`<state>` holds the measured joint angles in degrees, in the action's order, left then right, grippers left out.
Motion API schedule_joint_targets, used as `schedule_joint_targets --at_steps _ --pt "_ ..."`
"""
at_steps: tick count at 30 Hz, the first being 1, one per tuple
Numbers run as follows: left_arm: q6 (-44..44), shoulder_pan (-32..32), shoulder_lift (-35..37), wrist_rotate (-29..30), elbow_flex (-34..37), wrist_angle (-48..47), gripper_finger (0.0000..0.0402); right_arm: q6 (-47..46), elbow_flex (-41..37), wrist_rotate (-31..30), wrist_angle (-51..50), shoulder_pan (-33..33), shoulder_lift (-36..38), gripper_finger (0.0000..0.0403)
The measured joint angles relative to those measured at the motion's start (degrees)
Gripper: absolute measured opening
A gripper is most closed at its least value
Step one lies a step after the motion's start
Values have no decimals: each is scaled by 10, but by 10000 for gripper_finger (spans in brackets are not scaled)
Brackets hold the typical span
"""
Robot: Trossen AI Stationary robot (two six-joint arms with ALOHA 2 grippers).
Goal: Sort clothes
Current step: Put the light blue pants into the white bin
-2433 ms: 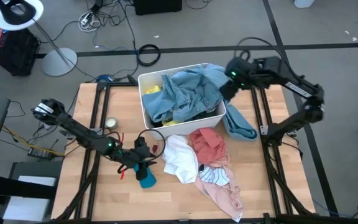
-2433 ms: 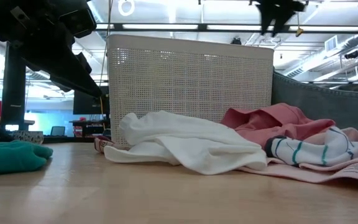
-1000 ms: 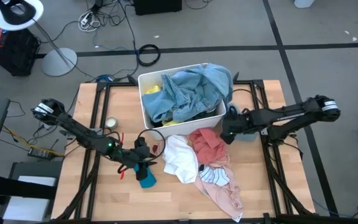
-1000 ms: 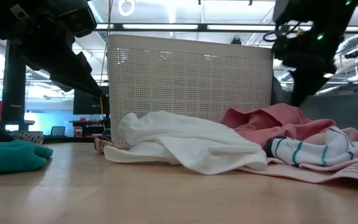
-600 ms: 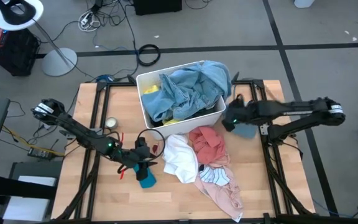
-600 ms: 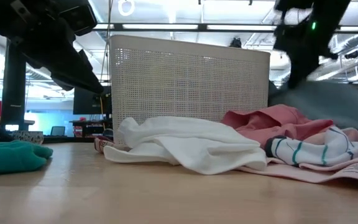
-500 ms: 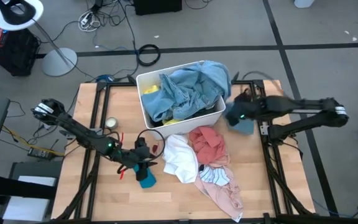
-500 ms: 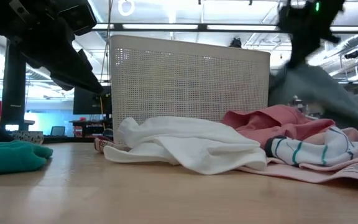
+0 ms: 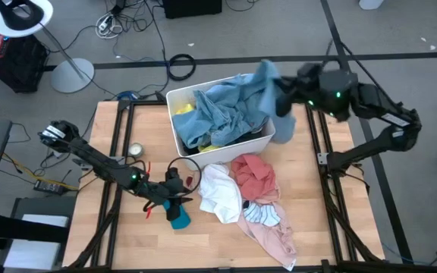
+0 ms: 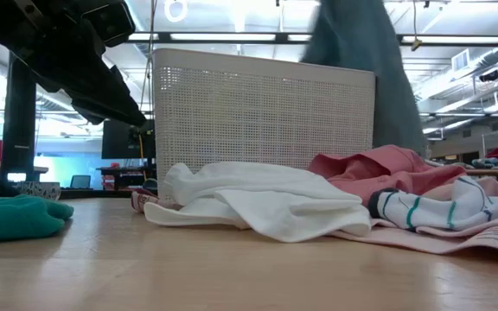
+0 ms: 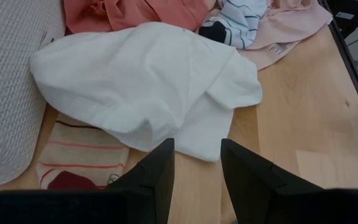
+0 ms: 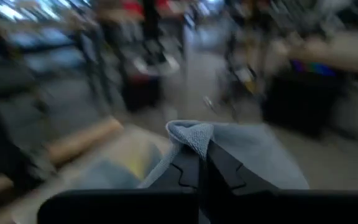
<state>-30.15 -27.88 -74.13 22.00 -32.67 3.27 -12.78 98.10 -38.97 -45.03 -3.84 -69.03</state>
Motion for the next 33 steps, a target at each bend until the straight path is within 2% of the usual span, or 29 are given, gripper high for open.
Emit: schedule_joint_targets --at_steps 7,11,13,14,17,19,22,26,30,33 --pt "0 0 0 0 0 0 136 122 198 97 142 -8 -168 1" --pt "1 0 0 0 0 0 136 141 305 146 165 -33 -267 1" --pt "0 0 0 0 0 0 136 139 354 193 177 -50 -311 1" --pt "0 0 0 -1 0 0 136 132 369 215 190 -58 -331 1" --pt "0 0 0 -6 0 0 136 115 347 258 288 -80 -348 1" --pt "0 0 0 -7 0 1 136 104 347 268 328 -92 -360 1" --pt "0 0 0 -9 0 0 136 101 349 268 329 -105 -369 0" --pt "0 0 0 -10 0 -1 136 92 349 248 216 -112 -370 0" --pt "0 0 0 -11 0 -2 136 65 349 192 -10 -112 -376 0" --pt "0 0 0 -11 0 1 136 5 349 194 -163 -112 -397 0"
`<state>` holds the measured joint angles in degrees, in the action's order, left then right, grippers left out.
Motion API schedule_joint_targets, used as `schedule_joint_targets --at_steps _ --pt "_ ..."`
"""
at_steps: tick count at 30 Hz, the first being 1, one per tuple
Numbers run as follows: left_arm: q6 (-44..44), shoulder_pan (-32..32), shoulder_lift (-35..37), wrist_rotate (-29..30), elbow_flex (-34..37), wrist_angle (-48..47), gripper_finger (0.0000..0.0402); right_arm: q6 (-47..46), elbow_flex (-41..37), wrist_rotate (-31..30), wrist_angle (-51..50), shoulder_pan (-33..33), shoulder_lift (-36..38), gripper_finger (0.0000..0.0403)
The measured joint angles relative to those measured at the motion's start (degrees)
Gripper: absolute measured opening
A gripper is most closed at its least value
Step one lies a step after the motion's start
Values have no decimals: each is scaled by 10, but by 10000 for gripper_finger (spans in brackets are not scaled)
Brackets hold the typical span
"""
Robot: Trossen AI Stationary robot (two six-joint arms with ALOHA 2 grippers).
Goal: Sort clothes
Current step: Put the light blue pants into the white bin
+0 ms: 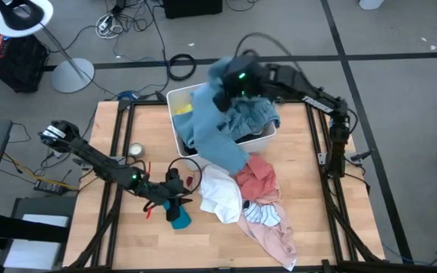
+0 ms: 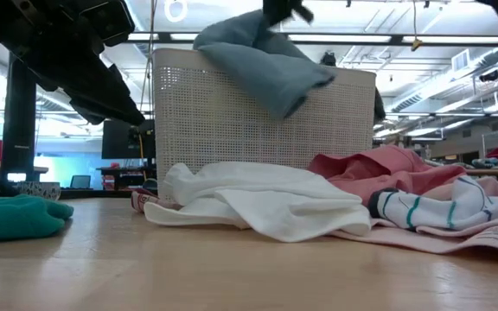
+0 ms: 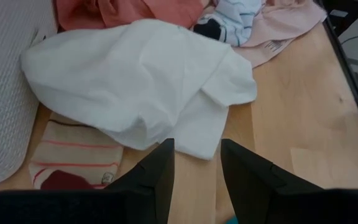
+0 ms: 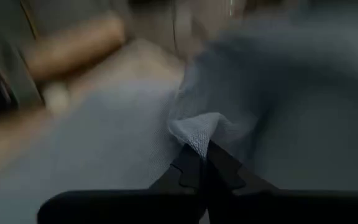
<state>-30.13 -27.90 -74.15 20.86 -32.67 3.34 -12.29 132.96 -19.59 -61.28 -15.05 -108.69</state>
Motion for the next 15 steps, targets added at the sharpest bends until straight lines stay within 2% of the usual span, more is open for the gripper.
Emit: schedule_joint_targets --at_steps 3,5,8,11,15 --pt "0 0 0 0 0 0 136 -29 0 20 -90 0 -37 1" --pt "0 0 0 0 0 2 136 -38 0 59 -113 1 -69 1" --pt "0 0 0 0 0 2 136 -52 0 110 -106 0 -122 3" --pt "0 0 0 -5 0 2 136 -37 0 133 -81 -3 -176 13" --pt "-1 0 0 -21 0 4 136 -28 3 168 -51 -13 -240 55"
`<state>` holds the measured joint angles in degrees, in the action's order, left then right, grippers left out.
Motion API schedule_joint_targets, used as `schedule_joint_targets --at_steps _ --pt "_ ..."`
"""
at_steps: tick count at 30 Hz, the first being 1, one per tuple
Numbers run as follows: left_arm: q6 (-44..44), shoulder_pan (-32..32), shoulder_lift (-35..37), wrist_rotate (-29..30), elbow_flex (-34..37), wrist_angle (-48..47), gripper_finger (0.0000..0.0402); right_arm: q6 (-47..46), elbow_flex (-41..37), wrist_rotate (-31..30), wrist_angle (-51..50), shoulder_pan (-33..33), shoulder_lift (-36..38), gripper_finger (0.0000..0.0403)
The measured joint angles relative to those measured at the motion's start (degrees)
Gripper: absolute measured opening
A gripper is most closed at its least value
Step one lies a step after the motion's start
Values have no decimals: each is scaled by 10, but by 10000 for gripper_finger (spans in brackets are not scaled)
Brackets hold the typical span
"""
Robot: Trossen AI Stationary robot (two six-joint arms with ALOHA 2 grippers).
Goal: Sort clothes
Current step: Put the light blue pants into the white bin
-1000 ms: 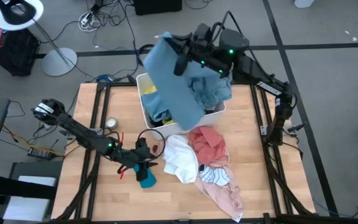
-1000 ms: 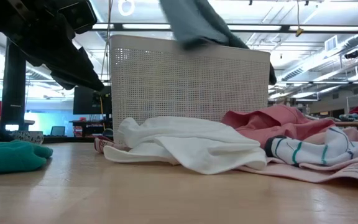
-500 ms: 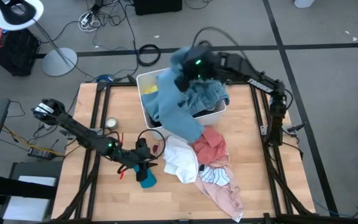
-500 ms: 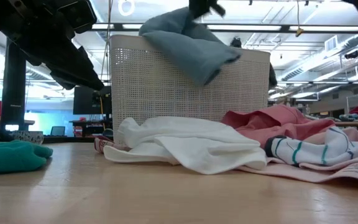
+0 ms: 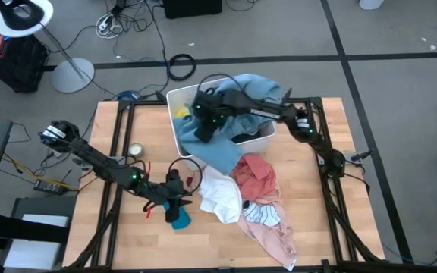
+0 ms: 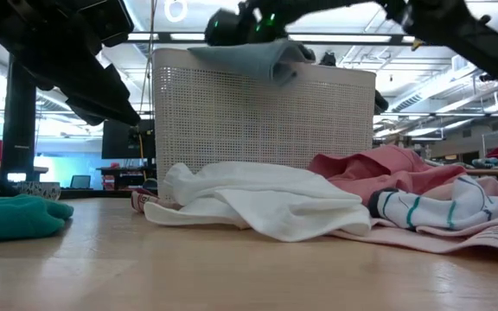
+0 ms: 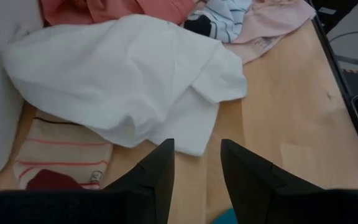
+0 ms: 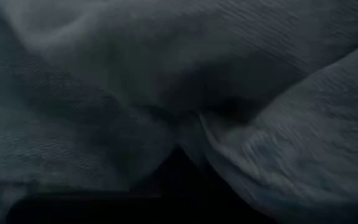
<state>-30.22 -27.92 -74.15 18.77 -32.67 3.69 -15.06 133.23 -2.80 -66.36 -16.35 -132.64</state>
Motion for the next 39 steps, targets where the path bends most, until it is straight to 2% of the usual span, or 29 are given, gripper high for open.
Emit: schedule_joint_targets --at_steps 7,14,23,31,35,39 --pt "0 -4 0 -4 0 -1 136 -16 1 46 20 -19 -45 150" --pt "0 -7 0 -4 0 -2 136 -7 -5 47 22 -22 -2 204" --pt "0 -7 0 -2 0 -2 136 7 -6 21 -10 -10 114 204" --pt "0 -7 0 -2 0 -4 136 11 -5 -88 -93 0 221 201" --pt "0 -7 0 -2 0 -4 136 -22 -5 -142 -145 -13 271 201" --pt "0 -7 0 -2 0 -3 136 -42 -4 -158 -165 -36 308 201"
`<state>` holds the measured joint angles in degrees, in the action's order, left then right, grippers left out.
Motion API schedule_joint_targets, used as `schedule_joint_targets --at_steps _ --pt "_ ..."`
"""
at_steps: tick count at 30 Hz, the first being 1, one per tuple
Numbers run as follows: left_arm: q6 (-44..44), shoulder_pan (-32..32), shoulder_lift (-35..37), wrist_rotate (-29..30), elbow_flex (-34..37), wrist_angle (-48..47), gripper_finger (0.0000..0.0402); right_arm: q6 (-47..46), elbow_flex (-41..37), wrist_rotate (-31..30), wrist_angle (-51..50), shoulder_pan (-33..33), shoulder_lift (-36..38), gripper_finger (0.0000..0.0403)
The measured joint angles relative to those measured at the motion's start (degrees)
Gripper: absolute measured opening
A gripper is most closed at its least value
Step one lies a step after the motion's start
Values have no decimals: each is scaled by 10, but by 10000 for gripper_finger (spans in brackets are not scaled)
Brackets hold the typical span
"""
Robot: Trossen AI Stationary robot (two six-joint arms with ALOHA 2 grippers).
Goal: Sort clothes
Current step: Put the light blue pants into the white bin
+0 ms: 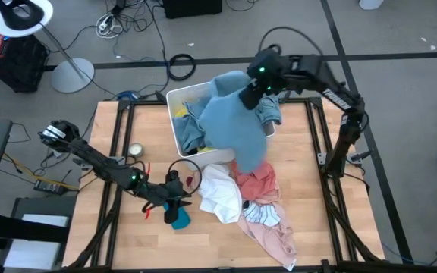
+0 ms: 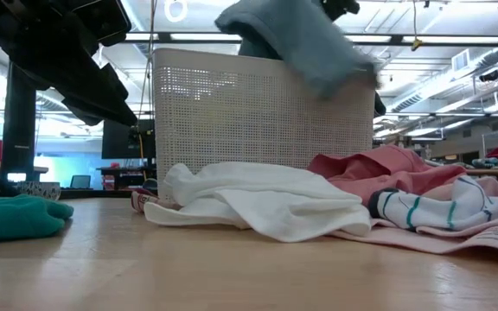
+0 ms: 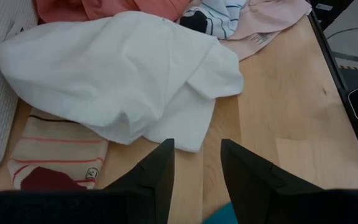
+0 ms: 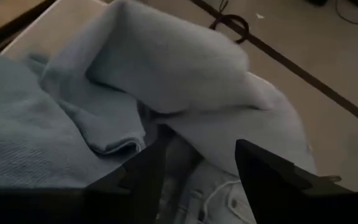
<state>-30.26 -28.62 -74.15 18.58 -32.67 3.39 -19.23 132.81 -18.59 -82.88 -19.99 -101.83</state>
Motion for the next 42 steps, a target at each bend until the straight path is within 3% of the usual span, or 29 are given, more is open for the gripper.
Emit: schedule_joint_targets --at_steps 5,8,14,17,20,22,27,33,36,42 --pt "0 0 0 0 0 0 136 5 0 -26 7 -21 9 202" --pt "0 0 0 0 0 1 136 30 0 -52 64 -45 6 201" --pt "-2 0 0 1 0 2 136 32 0 31 286 -94 1 200" --pt "-1 0 0 2 0 1 136 23 1 35 351 -103 -1 201" --pt "0 0 0 3 0 -1 136 35 -2 37 337 -94 -10 199" --pt "2 0 0 4 0 -1 136 46 -20 42 275 -81 -11 197" --pt "3 0 0 5 0 -1 136 30 -145 63 186 -44 -13 197" --pt "1 0 0 5 0 1 136 2 -297 188 287 -17 -14 194" --pt "1 0 0 5 0 3 136 -7 -338 186 326 -18 -12 194" --pt "1 0 0 5 0 5 136 14 -361 141 291 -32 -12 194"
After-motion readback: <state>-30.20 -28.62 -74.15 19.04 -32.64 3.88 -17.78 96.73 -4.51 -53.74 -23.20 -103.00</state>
